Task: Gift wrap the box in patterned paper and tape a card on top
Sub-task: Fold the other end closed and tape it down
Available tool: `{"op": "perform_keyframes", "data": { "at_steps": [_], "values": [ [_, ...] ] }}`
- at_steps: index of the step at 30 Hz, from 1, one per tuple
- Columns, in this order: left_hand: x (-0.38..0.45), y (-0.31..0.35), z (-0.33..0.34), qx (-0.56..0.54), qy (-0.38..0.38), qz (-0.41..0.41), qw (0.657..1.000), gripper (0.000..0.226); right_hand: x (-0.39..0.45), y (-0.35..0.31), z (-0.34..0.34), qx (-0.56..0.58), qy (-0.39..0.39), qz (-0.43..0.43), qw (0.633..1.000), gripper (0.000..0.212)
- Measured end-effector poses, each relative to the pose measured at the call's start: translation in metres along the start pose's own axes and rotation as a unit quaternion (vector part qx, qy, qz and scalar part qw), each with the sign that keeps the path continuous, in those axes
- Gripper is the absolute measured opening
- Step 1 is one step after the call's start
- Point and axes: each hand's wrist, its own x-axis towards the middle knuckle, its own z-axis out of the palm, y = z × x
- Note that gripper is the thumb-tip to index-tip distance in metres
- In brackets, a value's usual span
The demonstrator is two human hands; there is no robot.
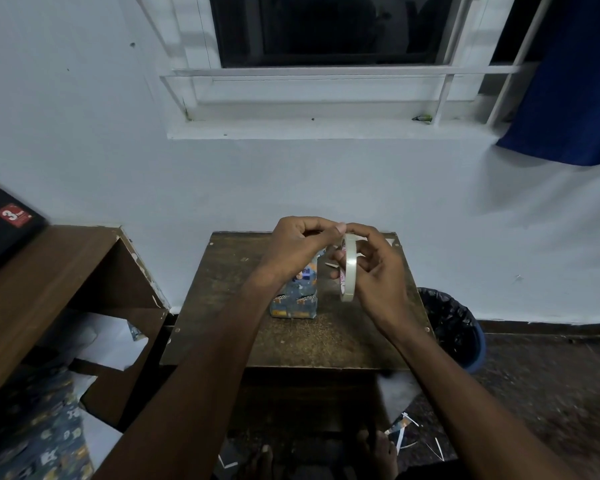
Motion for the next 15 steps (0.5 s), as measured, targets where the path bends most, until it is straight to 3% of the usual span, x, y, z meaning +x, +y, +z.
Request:
{"op": "perform_keyframes", "data": {
  "at_steps": [10, 15],
  "values": [
    [0.0039, 0.0006, 0.0020, -0.061, 0.050, -0.011, 0.997, 0.015, -0.0030, -0.0016, 0.0057, -0.009, 0.011, -0.007, 1.000, 0.044],
    [0.0055, -0.0001, 0.0030, -0.068, 0.069, -0.023, 0.995, 0.012, -0.0001, 0.0020, 0.0013, -0.044, 0.014, 0.002, 0.999, 0.030]
  ]
}}
